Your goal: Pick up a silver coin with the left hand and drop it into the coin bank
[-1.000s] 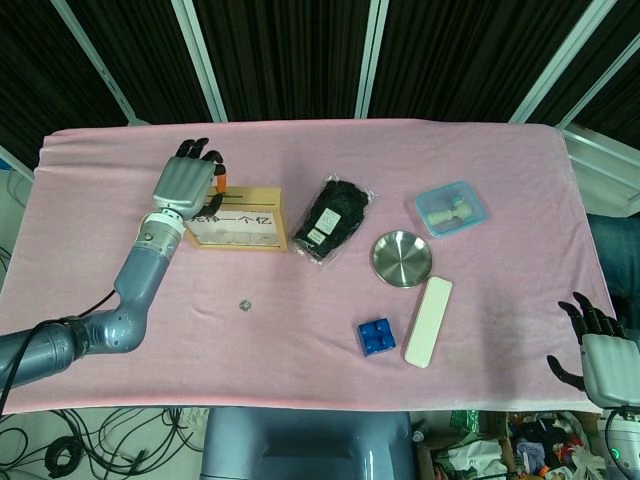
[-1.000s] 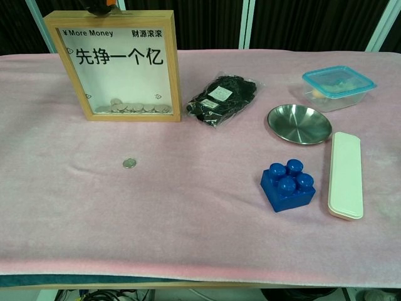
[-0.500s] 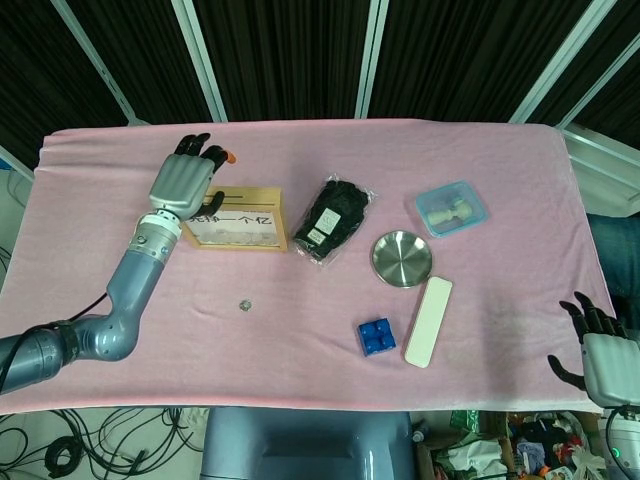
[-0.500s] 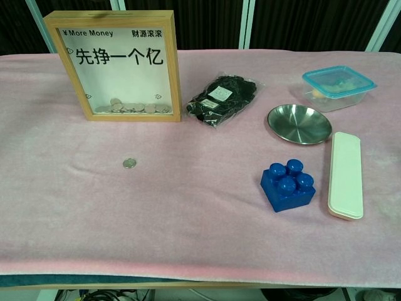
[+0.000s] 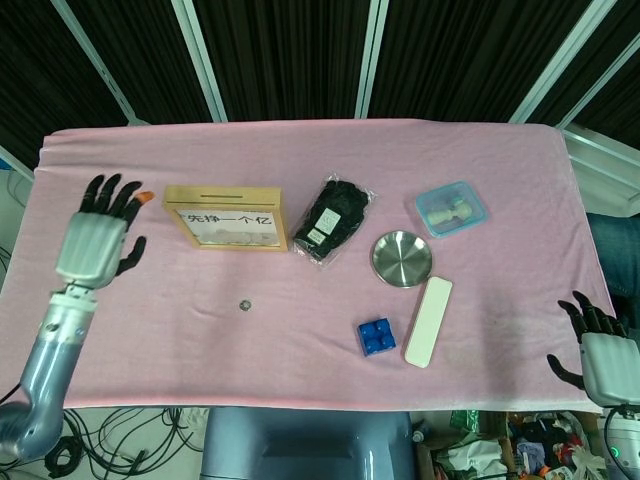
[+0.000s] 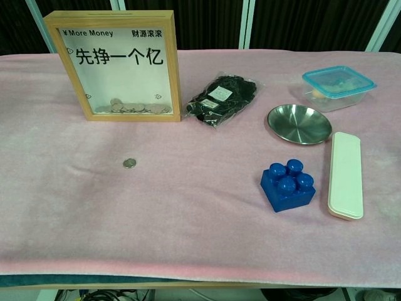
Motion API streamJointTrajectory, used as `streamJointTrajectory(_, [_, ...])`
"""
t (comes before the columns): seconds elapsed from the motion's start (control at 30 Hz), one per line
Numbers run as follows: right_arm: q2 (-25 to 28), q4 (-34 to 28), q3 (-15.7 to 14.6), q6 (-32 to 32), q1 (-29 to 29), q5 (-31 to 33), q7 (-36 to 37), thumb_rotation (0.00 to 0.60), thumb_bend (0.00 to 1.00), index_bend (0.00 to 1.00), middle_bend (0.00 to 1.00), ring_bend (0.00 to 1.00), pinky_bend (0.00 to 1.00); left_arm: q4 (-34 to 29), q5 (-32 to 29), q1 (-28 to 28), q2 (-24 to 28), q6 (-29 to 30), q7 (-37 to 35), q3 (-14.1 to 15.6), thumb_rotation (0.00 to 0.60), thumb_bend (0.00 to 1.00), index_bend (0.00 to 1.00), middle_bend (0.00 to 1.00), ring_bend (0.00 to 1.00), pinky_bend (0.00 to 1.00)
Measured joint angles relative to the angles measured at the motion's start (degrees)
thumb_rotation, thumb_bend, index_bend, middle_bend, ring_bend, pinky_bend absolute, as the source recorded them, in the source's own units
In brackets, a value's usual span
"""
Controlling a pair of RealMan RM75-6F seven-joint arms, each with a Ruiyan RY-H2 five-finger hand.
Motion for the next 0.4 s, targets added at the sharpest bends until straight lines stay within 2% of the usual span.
streamJointTrajectory(0.17, [-0.15, 0.41, -0.24, 0.29, 0.1, -0.97, -0.58, 0.6, 0.17, 0.19, 0.06, 0.16, 0.2, 0.96, 4.95, 10.99, 0.22, 8.57, -8.01, 4.45, 0.6, 0.41, 0.2, 0.1, 0.0, 0.0])
streamJointTrajectory(0.27, [-0.28, 0.89, -0.31, 0.44, 0.22, -1.42, -0.97, 0.6, 0.17, 0.19, 0.06, 0.16, 0.2, 1.72, 7.76, 15.82, 0.28, 11.92, -13.58, 6.47, 0.6, 0.41, 0.2, 0.1, 0.0, 0.0])
streamJointTrajectory(0.4, [-0.32, 1.11, -0.41, 0.75, 0.26, -1.98, -1.35, 0.6, 0.17, 0.19, 0.06, 0.16, 0.2, 3.57, 10.75, 20.94, 0.12, 13.95, -16.8, 9.29, 0.6, 0.41, 0.18, 0.1, 0.0, 0.0])
